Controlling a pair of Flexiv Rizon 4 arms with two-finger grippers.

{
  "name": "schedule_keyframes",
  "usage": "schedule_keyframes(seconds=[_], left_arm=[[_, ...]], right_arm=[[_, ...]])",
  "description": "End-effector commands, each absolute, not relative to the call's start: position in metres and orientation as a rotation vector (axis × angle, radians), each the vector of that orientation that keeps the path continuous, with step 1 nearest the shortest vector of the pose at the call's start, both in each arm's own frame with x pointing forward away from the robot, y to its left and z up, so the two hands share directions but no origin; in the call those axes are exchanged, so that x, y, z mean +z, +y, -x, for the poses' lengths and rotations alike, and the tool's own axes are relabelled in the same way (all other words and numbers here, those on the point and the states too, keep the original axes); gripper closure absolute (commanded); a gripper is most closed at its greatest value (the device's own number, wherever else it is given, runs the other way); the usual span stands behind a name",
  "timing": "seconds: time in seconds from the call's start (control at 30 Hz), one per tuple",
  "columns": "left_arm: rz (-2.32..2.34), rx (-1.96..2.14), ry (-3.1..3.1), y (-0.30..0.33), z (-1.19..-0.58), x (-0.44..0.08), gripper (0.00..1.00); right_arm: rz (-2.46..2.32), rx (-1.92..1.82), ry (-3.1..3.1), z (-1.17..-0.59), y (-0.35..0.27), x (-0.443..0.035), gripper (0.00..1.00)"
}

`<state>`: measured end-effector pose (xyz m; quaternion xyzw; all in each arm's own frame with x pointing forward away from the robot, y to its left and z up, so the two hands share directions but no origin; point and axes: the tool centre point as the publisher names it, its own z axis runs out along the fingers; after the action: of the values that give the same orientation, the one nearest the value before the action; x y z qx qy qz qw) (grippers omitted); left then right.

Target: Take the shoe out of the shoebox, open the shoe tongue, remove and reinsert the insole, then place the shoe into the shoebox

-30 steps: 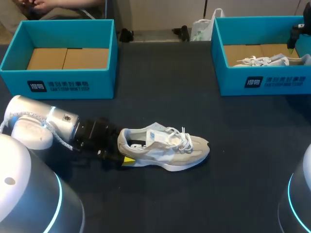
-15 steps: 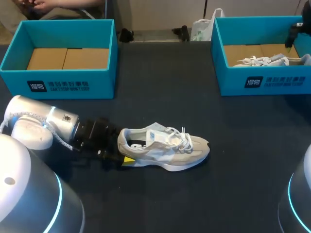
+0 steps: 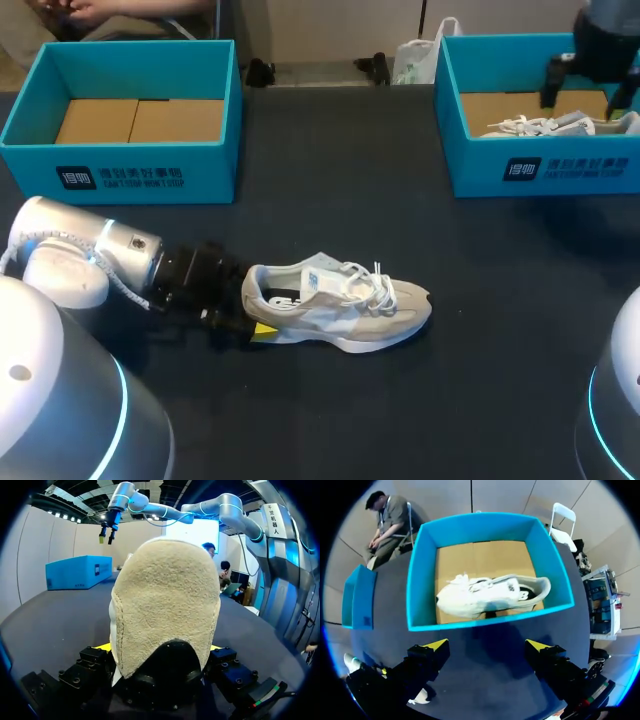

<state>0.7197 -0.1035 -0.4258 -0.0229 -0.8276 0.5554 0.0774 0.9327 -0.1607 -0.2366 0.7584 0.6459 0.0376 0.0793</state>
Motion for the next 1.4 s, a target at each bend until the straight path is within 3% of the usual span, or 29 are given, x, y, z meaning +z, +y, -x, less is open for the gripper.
schedule_keyframes(seconds=[0.03, 0.73, 1.4], left_arm=[[0.071, 1.661, -2.479, -0.103, -0.719, -0.427, 1.00], [0.071, 1.661, -2.479, -0.103, -0.719, -0.427, 1.00], [0.071, 1.661, -2.479, -0.103, -0.719, -0.427, 1.00]], right_arm=[[-2.258, 0.116, 1.904, -0.913, -0.131, -0.236, 0.00], [-2.373, 0.243, 1.938, -0.821, 0.040, -0.259, 0.00], [-2.403, 0.258, 1.931, -0.813, 0.051, -0.262, 0.00]])
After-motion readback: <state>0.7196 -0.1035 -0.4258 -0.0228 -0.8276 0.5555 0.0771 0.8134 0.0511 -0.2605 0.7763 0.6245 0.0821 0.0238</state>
